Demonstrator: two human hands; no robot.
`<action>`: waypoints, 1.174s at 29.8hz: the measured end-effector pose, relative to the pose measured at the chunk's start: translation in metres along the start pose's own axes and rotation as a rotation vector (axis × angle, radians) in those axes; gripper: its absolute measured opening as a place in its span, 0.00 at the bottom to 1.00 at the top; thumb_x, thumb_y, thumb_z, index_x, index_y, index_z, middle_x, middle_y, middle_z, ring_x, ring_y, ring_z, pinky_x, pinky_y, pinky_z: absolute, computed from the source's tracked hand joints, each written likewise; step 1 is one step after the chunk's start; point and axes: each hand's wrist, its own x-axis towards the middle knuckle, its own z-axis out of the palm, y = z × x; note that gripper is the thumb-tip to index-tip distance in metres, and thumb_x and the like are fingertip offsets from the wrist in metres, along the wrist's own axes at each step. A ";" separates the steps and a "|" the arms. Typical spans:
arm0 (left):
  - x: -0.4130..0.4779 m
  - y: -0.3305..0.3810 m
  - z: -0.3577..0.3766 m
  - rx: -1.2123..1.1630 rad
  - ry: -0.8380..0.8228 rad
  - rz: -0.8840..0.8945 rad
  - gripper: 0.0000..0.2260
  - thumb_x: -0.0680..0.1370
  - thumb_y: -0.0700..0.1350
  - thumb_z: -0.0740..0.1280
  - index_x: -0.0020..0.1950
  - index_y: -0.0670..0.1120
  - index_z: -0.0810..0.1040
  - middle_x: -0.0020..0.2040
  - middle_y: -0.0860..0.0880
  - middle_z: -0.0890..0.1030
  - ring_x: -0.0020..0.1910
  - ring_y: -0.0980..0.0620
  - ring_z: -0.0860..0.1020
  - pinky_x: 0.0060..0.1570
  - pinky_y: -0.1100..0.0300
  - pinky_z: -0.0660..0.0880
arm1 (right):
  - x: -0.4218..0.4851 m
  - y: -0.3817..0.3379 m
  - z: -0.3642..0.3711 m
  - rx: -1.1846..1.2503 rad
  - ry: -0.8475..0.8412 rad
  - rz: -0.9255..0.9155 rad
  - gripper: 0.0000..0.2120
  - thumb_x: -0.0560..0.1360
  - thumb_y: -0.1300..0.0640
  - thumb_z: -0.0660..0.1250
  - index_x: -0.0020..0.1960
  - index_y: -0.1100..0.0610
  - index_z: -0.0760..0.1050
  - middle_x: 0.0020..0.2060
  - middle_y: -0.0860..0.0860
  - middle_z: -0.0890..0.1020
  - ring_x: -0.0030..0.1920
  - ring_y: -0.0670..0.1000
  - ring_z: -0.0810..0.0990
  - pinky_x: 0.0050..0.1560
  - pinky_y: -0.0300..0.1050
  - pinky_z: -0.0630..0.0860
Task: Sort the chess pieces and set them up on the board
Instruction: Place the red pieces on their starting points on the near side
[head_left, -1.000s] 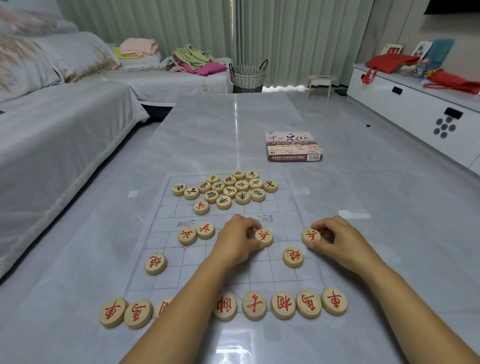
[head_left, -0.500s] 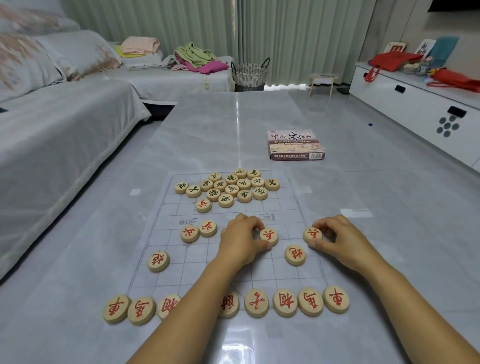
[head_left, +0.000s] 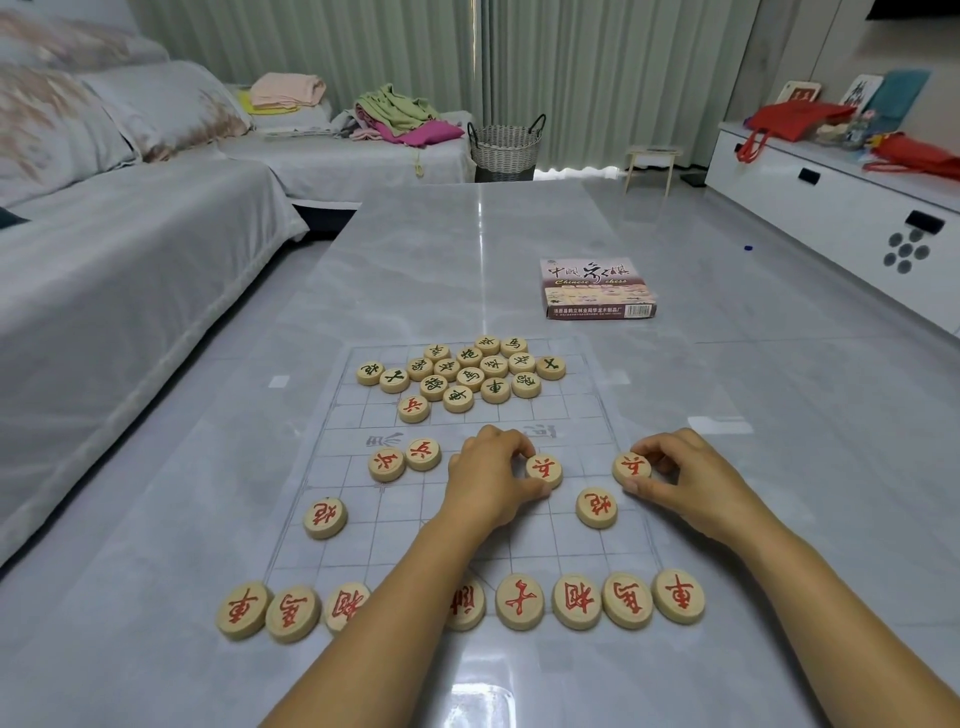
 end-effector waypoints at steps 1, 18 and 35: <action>0.000 0.000 0.000 0.001 -0.002 0.001 0.18 0.70 0.50 0.72 0.57 0.50 0.74 0.58 0.50 0.73 0.58 0.49 0.71 0.61 0.50 0.70 | 0.000 0.000 0.000 0.000 0.000 0.002 0.18 0.71 0.50 0.71 0.59 0.52 0.73 0.51 0.47 0.72 0.49 0.46 0.72 0.49 0.36 0.66; -0.018 -0.089 -0.086 0.356 0.115 -0.170 0.16 0.78 0.54 0.59 0.65 0.54 0.73 0.64 0.50 0.73 0.64 0.48 0.68 0.60 0.51 0.63 | -0.007 -0.068 0.004 0.060 0.041 -0.269 0.14 0.76 0.56 0.63 0.61 0.49 0.73 0.52 0.41 0.74 0.53 0.42 0.73 0.50 0.31 0.68; -0.029 -0.112 -0.100 0.270 0.180 -0.275 0.18 0.70 0.56 0.70 0.56 0.50 0.74 0.57 0.50 0.74 0.58 0.48 0.71 0.56 0.54 0.64 | 0.053 -0.164 0.094 -0.460 -0.216 -0.484 0.13 0.78 0.53 0.58 0.59 0.54 0.73 0.57 0.52 0.75 0.57 0.55 0.72 0.53 0.48 0.69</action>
